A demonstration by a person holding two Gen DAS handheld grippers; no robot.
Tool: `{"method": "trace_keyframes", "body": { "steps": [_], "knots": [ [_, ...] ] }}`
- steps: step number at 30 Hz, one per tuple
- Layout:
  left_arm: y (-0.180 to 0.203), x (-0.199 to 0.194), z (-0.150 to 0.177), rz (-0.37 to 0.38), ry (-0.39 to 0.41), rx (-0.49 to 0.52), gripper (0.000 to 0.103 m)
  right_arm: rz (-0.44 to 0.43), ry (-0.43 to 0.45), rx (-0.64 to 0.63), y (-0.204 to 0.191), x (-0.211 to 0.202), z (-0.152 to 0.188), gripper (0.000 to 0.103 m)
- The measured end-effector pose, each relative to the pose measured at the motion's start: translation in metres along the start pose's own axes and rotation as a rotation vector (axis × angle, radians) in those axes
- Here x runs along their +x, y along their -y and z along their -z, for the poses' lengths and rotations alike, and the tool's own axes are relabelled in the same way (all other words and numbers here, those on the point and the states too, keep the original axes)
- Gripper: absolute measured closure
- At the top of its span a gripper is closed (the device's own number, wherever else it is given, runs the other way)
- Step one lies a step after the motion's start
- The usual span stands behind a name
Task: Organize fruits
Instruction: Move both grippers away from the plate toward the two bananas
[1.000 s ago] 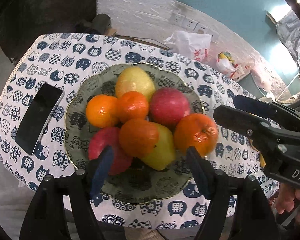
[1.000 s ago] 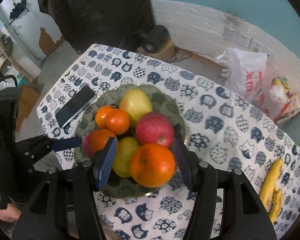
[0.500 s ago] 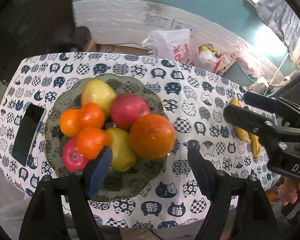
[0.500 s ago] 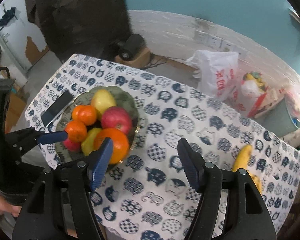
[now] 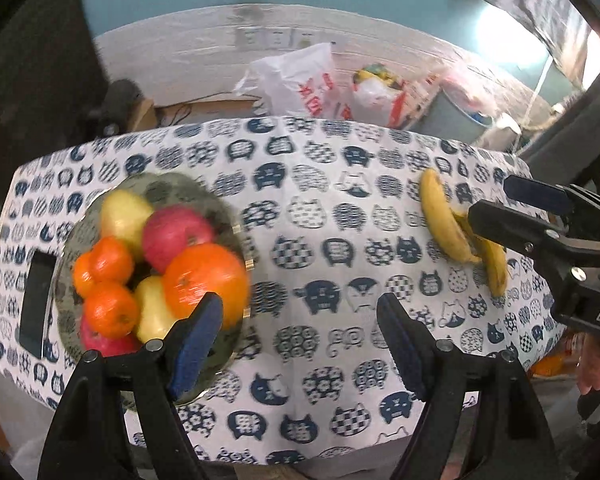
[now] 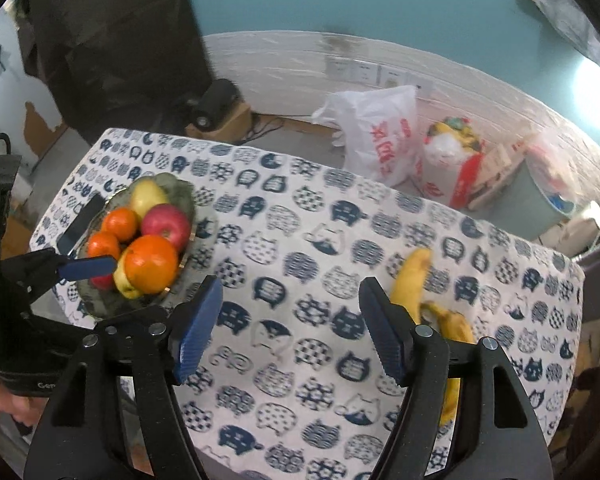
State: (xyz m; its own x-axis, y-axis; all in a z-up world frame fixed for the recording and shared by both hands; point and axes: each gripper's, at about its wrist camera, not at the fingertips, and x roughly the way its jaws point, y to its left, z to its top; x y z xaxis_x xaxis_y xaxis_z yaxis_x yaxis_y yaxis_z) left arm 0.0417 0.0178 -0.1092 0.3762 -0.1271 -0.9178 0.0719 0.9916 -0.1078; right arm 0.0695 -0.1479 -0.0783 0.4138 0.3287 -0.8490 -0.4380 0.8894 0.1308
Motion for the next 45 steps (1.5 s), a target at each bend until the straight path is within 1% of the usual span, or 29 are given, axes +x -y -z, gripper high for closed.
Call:
{"method": "trace_keyframes", "body": {
  "steps": [9,13,17,20,25,27,30,35,39,45],
  "knots": [
    [0.047,0.011,-0.009,-0.005,-0.021,0.082,0.022,0.067,0.002,0.059,0.056,-0.015,0.021,0.031],
    [0.065,0.019,-0.014,-0.003,-0.031,0.111,0.022,0.109,-0.015,0.069,0.079,-0.017,0.030,0.026],
    [0.081,0.028,-0.018,-0.009,-0.041,0.145,0.022,0.135,-0.042,0.069,0.099,-0.012,0.038,0.026],
    [0.093,0.037,-0.022,0.001,-0.054,0.159,0.023,0.142,-0.062,0.100,0.117,-0.006,0.045,0.026],
    [0.112,0.056,-0.024,0.006,-0.067,0.209,0.022,0.165,-0.115,0.164,0.149,0.014,0.056,0.026],
    [0.115,0.064,-0.024,0.005,-0.080,0.218,0.022,0.157,-0.138,0.192,0.162,0.024,0.063,0.026],
    [0.118,0.075,-0.025,0.006,-0.094,0.233,0.022,0.168,-0.167,0.199,0.170,0.038,0.070,0.026],
    [0.122,0.090,-0.027,-0.003,-0.105,0.249,0.022,0.160,-0.205,0.190,0.175,0.059,0.080,0.026],
    [0.124,0.103,-0.029,-0.013,-0.126,0.255,0.022,0.153,-0.224,0.184,0.178,0.072,0.085,0.026],
    [0.127,0.119,-0.033,-0.006,-0.162,0.242,0.022,0.152,-0.232,0.183,0.183,0.085,0.089,0.026]
  ]
}}
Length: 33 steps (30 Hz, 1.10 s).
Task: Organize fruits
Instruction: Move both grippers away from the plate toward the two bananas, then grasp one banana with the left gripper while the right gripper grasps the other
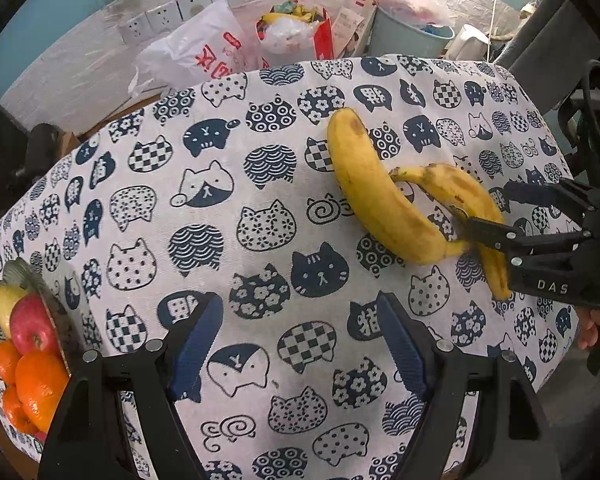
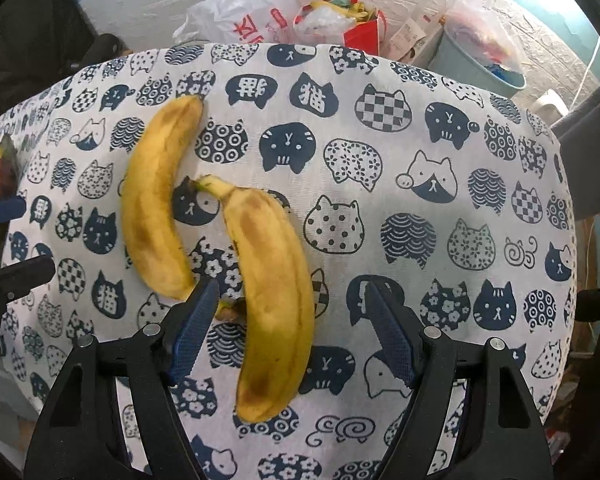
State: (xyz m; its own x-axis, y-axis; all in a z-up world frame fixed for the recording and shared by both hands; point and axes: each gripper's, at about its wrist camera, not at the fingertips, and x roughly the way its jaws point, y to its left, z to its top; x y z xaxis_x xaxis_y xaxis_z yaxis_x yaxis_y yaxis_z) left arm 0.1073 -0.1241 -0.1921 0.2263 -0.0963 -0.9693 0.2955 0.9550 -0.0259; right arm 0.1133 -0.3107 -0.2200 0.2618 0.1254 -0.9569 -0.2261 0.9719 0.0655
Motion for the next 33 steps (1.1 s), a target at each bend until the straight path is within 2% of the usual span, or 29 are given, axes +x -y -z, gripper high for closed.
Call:
{"method": "trace_keyframes", "body": {
  "steps": [6,9,11,15,18,26,33],
  "knots": [
    [0.003,0.012,-0.014,0.015,-0.011,-0.031,0.022,-0.033,-0.005,0.009,0.005,0.010,0.003,0.036],
    [0.005,0.019,-0.021,0.031,-0.018,-0.050,0.022,-0.063,0.000,0.008,0.005,0.010,0.002,0.048],
    [0.008,0.023,-0.027,0.048,-0.022,-0.065,0.022,-0.082,-0.004,0.003,0.003,0.011,0.001,0.059],
    [0.015,0.028,-0.037,0.063,-0.025,-0.079,0.022,-0.101,-0.001,0.028,0.001,0.010,-0.001,0.066],
    [0.019,0.033,-0.044,0.071,-0.023,-0.096,0.018,-0.120,0.002,0.046,0.004,0.010,0.001,0.067],
    [0.023,0.044,-0.063,0.101,-0.028,-0.151,0.017,-0.085,0.032,0.068,0.015,-0.001,0.002,0.069],
    [0.038,0.062,-0.073,0.058,-0.064,-0.141,0.017,-0.028,0.058,0.085,0.034,-0.005,0.000,0.069]
  ]
}}
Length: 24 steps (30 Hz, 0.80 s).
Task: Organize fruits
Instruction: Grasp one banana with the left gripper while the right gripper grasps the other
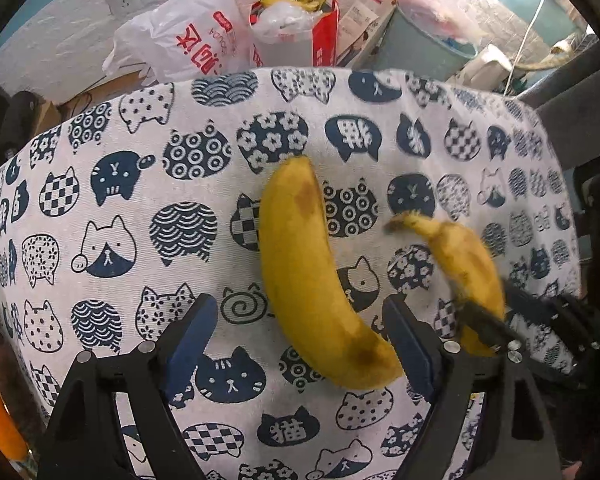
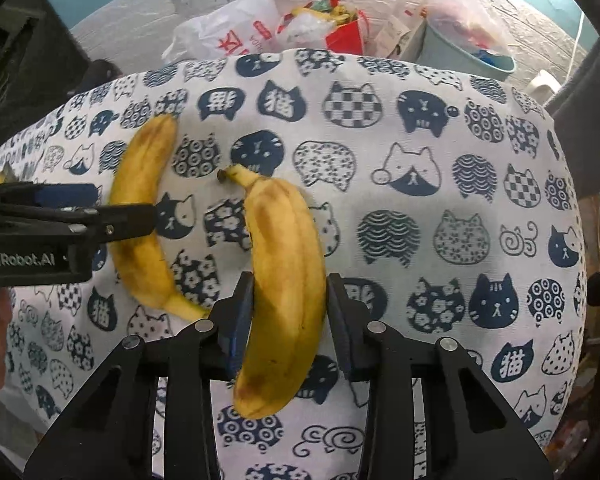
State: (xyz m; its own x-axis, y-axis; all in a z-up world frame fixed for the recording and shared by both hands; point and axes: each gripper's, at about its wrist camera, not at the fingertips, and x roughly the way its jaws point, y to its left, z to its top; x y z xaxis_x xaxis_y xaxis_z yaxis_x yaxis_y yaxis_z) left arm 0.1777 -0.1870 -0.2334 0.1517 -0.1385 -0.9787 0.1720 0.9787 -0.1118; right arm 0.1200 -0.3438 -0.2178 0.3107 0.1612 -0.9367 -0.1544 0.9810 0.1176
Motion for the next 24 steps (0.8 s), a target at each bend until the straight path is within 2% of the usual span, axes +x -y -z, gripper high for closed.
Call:
{"method": "trace_keyframes", "body": {
  "steps": [6,8,11,13,15,16,19,24],
  "knots": [
    [0.004,0.009,0.001,-0.019,0.005,0.038,0.017,-0.018,-0.006,0.015,0.000,0.007,-0.003,0.068],
    [0.007,0.009,0.002,-0.029,0.011,0.060,0.021,-0.024,-0.015,0.023,-0.002,0.014,-0.005,0.067],
    [0.010,0.007,0.003,-0.019,0.032,0.087,0.032,-0.038,-0.016,0.032,-0.003,0.020,-0.004,0.062],
    [0.013,0.004,0.005,0.011,0.037,0.099,0.046,-0.030,-0.016,0.021,-0.004,0.021,-0.004,0.059],
    [0.016,0.002,0.007,0.006,0.044,0.112,0.050,0.000,-0.009,0.002,-0.008,0.021,-0.003,0.061],
    [0.017,0.002,0.008,0.008,0.051,0.119,0.053,0.014,-0.008,-0.002,-0.009,0.023,-0.002,0.068],
    [0.014,-0.001,0.009,0.023,0.052,0.117,0.062,-0.013,-0.005,0.022,-0.006,0.021,-0.001,0.069],
    [0.013,-0.009,0.022,0.013,0.065,0.149,0.066,-0.007,0.017,0.007,-0.009,0.008,0.008,0.069]
  ]
}}
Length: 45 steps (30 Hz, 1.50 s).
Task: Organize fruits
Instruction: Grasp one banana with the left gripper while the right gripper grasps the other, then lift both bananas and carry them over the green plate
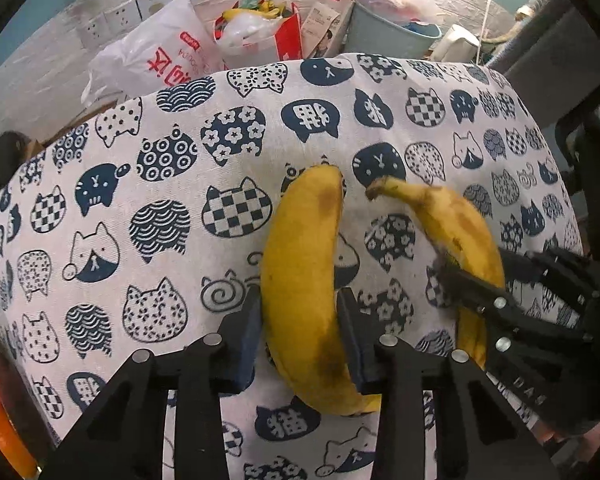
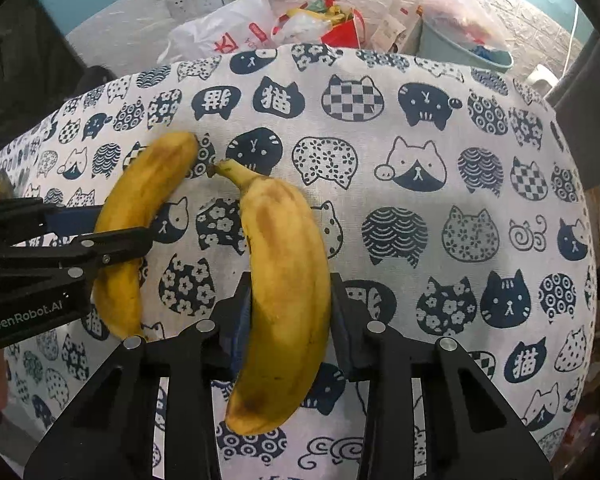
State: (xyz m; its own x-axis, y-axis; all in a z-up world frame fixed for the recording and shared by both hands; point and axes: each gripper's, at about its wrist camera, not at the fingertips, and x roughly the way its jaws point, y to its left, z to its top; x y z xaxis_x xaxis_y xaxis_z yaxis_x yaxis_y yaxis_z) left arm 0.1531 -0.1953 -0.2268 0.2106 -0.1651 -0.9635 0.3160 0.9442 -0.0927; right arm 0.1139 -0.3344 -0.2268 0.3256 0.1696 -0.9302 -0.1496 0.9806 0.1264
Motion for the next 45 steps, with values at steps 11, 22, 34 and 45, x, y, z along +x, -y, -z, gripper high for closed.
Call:
{"method": "trace_keyframes", "body": {
  "steps": [11,22,34,45],
  "knots": [
    [0.005,-0.046,0.031,-0.028,0.079,0.049,0.068,-0.002,0.079,-0.050,-0.023,-0.040,0.008,0.069],
    [-0.011,-0.085,0.046,-0.031,0.147,0.030,0.068,-0.026,0.152,-0.084,-0.046,-0.075,-0.003,0.069],
    [-0.049,-0.136,0.071,-0.076,0.233,-0.024,0.068,-0.090,0.191,-0.115,-0.084,-0.100,-0.013,0.069],
    [-0.103,-0.168,0.100,-0.098,0.272,-0.144,0.068,-0.149,0.220,-0.206,-0.144,-0.118,-0.023,0.069]
  ]
}}
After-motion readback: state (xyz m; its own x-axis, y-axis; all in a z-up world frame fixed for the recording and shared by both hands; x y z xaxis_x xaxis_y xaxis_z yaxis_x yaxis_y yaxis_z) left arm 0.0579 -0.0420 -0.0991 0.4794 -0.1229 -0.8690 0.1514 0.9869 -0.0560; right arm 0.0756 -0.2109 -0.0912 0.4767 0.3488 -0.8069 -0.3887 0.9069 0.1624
